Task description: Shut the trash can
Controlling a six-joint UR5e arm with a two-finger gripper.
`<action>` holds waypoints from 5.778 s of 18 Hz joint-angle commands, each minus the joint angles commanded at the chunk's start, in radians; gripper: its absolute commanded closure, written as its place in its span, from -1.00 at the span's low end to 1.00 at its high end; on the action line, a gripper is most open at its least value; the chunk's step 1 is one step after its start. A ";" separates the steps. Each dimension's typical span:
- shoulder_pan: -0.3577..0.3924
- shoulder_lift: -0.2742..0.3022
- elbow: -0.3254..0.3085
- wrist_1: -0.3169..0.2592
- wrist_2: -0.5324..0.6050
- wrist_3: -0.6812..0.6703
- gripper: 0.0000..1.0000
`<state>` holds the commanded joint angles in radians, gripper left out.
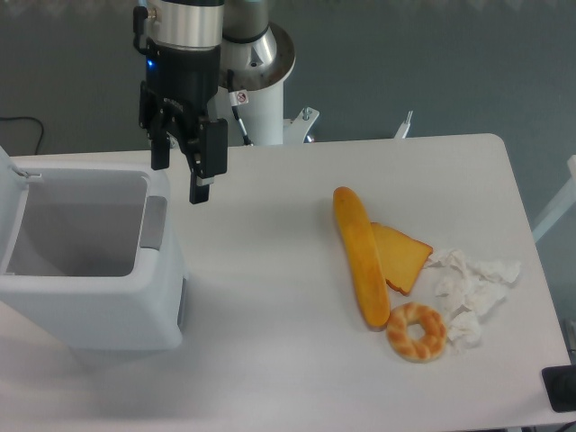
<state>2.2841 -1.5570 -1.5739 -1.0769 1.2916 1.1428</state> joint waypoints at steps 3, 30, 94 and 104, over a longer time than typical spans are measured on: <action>-0.002 0.005 0.002 -0.002 0.000 0.000 -1.00; -0.003 0.028 0.040 0.015 -0.015 -0.376 -1.00; -0.186 0.089 0.063 0.026 -0.664 -0.910 -1.00; -0.183 0.117 0.043 0.026 -0.664 -0.905 -1.00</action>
<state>2.1015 -1.4404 -1.5309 -1.0508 0.6274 0.2378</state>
